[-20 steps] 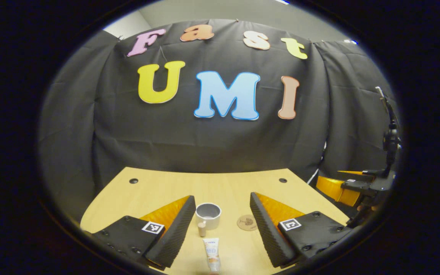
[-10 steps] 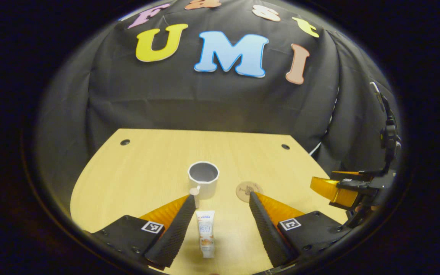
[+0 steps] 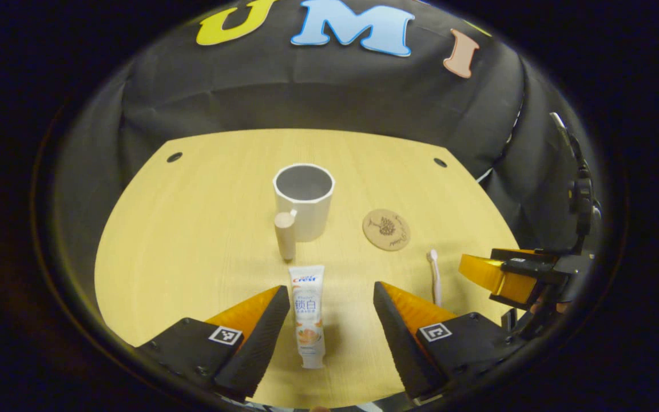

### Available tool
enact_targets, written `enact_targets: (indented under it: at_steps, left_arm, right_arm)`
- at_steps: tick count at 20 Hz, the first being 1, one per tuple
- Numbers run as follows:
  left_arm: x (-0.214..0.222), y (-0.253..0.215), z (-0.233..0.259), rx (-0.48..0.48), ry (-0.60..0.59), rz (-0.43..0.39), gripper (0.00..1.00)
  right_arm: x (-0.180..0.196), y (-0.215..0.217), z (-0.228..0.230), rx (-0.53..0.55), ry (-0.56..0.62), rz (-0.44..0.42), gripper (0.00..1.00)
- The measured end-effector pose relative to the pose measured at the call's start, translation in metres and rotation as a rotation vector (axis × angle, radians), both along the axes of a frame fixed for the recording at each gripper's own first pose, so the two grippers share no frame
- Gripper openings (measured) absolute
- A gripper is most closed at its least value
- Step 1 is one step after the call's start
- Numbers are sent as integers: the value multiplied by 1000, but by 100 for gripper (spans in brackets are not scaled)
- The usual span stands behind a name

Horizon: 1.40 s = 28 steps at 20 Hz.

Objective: Put the toothbrush and toothpaste on the desktop into the cup, then pick up the cup and place it on the coaster on the desktop.

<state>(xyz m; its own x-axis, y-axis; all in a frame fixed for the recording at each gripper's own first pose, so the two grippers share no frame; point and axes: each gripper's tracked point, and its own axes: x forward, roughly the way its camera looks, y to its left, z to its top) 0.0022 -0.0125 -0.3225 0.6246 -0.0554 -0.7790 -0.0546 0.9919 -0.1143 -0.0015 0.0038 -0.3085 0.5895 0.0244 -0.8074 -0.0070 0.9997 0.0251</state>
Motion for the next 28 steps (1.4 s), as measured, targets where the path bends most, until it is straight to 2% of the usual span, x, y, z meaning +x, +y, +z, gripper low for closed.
enact_targets:
  at_steps: [9, 20, 23, 27, 28]
  left_arm:
    - [1, 4, -58, -3, 172, 15, 98]
    - [-20, 13, -91, -10, 312, 90, 97]
    - [-20, 15, -92, 11, 316, 76, 97]
    - [-16, 18, -95, 98, 323, 15, 94]
    - [-15, 17, -94, 99, 327, 15, 96]
  right_arm:
    - [-11, 5, -51, -19, 181, 5, 97]
    - [-35, 3, -78, -33, 328, 10, 98]
    - [-38, 2, -80, -31, 363, 8, 100]
    - [-42, 1, -80, -30, 452, 12, 100]
    - [-41, 1, -79, -31, 467, 12, 100]
